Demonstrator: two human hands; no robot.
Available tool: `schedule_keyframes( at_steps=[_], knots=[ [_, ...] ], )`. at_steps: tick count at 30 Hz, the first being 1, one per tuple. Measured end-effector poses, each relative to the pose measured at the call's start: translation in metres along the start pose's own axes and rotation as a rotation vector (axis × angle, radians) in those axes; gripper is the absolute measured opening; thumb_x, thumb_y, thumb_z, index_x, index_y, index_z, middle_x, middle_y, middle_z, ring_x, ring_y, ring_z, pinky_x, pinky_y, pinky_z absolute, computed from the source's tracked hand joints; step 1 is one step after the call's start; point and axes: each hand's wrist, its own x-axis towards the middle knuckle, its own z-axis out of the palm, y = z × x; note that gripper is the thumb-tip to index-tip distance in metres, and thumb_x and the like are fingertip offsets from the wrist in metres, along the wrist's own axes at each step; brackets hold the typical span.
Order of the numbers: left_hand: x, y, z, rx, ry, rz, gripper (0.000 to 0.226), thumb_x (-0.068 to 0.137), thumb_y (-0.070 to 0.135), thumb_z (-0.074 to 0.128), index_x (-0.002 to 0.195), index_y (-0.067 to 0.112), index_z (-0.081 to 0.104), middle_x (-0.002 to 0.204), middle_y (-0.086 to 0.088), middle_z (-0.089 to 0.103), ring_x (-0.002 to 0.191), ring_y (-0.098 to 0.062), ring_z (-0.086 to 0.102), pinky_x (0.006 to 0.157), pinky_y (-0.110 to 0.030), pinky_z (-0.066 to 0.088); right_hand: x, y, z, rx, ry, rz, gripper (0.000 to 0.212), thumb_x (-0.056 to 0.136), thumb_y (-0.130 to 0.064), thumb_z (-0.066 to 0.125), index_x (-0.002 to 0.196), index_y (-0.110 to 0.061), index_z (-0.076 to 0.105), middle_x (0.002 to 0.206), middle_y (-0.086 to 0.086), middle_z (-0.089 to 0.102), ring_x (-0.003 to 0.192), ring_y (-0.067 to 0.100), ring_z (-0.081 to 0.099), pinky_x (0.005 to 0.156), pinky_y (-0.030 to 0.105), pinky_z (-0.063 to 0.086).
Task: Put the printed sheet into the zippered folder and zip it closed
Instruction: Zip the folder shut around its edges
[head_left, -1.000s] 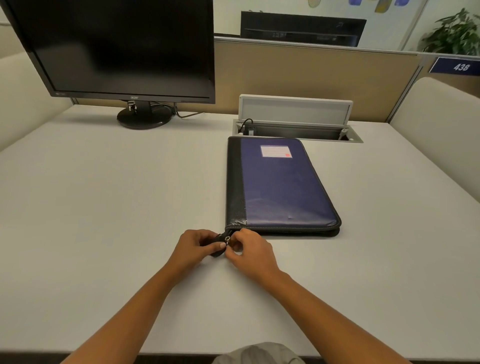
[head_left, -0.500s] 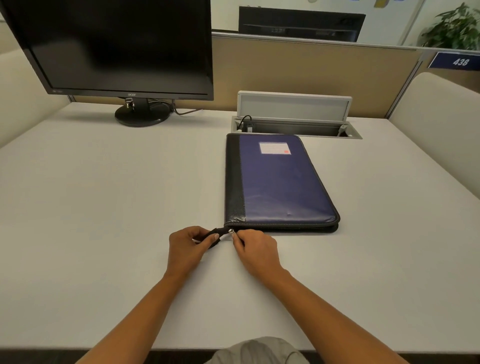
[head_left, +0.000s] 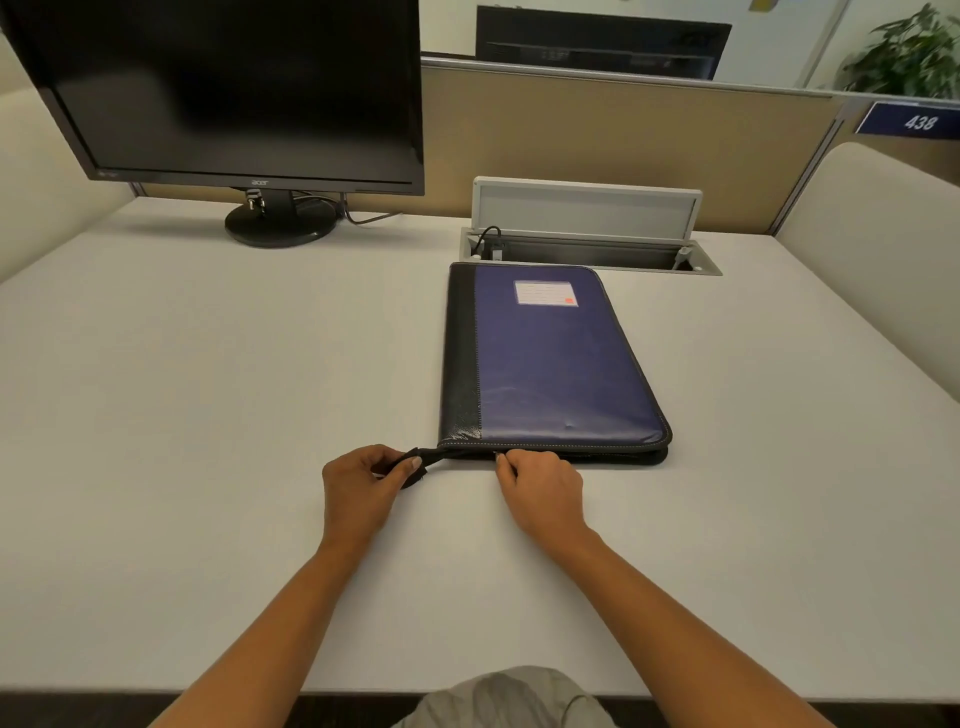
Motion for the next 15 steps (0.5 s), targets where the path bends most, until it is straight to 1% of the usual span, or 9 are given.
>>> schedule_keyframes(
  at_steps=[2,3,7,9,11,13,15],
  knots=[
    [0.000,0.000,0.000,0.011,0.004,0.004,0.011,0.073,0.003,0.073,0.064,0.009,0.069,0.055,0.010,0.065,0.049,0.008,0.059,0.054,0.000,0.041,0.000,0.005,-0.004,0.001,-0.014,0.019,0.048,0.095,-0.029,0.038,0.049,-0.022,0.025,0.051,-0.005,0.039,0.056,0.020,0.041,0.050,0.027,0.022],
    [0.000,0.001,0.001,0.015,0.005,0.004,0.010,0.073,0.003,0.073,0.065,0.008,0.069,0.057,0.007,0.065,0.049,0.008,0.058,0.054,0.000,0.041,0.000,0.007,-0.004,0.004,-0.014,0.026,0.048,0.095,-0.029,0.038,0.049,-0.023,0.025,0.050,-0.006,0.037,0.057,0.020,0.041,0.052,0.027,0.024],
    [0.000,0.000,0.001,0.006,0.002,-0.014,0.007,0.073,0.003,0.073,0.067,0.006,0.070,0.060,0.002,0.067,0.050,0.006,0.060,0.056,-0.001,0.043,0.000,0.008,-0.005,0.004,-0.006,0.035,0.048,0.096,-0.029,0.037,0.050,-0.024,0.025,0.060,-0.002,0.046,0.059,0.019,0.042,0.056,0.026,0.026],
    [0.001,0.000,0.000,0.011,-0.002,-0.020,0.009,0.074,0.005,0.072,0.067,0.009,0.070,0.062,0.000,0.068,0.052,0.004,0.061,0.057,-0.002,0.045,-0.001,0.011,-0.006,-0.015,0.004,0.050,0.048,0.095,-0.028,0.037,0.050,-0.023,0.025,0.059,-0.001,0.046,0.058,0.021,0.042,0.054,0.027,0.025],
    [0.001,-0.001,0.000,0.010,-0.002,-0.025,0.011,0.074,0.005,0.072,0.065,0.011,0.070,0.062,0.002,0.069,0.051,0.004,0.061,0.057,-0.002,0.044,-0.001,0.018,-0.009,-0.028,0.016,0.071,0.048,0.095,-0.027,0.038,0.049,-0.022,0.025,0.053,-0.003,0.040,0.055,0.021,0.041,0.048,0.026,0.022],
    [0.001,0.000,0.000,0.006,0.003,-0.032,0.012,0.074,0.005,0.072,0.064,0.012,0.069,0.060,0.005,0.068,0.051,0.005,0.061,0.056,-0.001,0.044,-0.001,0.027,-0.012,-0.029,0.031,0.084,0.048,0.095,-0.026,0.039,0.049,-0.023,0.025,0.048,-0.007,0.034,0.050,0.017,0.038,0.044,0.023,0.019],
    [0.001,0.000,0.000,0.003,0.007,-0.038,0.013,0.074,0.006,0.073,0.063,0.013,0.069,0.057,0.008,0.067,0.050,0.004,0.061,0.056,-0.002,0.044,-0.002,0.033,-0.014,-0.030,0.046,0.096,0.048,0.094,-0.026,0.040,0.049,-0.023,0.025,0.046,-0.008,0.032,0.046,0.013,0.034,0.044,0.022,0.018]
  ],
)
